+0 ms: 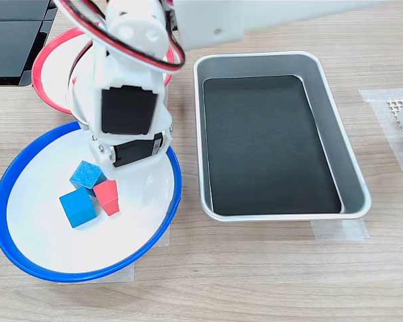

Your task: Relocate any misplaced blocks to their matching dishes.

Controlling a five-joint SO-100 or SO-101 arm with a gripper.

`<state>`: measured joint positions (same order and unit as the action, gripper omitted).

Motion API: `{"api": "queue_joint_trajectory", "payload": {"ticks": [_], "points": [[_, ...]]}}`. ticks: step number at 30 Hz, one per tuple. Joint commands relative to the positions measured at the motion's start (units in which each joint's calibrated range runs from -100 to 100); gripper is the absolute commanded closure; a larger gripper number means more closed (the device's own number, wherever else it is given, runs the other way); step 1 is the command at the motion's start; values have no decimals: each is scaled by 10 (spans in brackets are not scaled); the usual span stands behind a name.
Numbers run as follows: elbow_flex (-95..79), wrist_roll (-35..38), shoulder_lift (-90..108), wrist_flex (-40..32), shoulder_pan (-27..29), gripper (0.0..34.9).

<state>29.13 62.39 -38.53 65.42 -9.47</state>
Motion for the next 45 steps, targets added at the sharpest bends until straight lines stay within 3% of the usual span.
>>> {"api": "queue_joint_trajectory", "payload": {"ticks": [1,13,32,35,45], "points": [[31,0,-1,-14,-7,168],[23,2,-5,-17,-16,205],[-6,2,3,-17,-12,207],[0,2,-3,-18,-12,222],[16,10,-19,-21,-17,335]]}}
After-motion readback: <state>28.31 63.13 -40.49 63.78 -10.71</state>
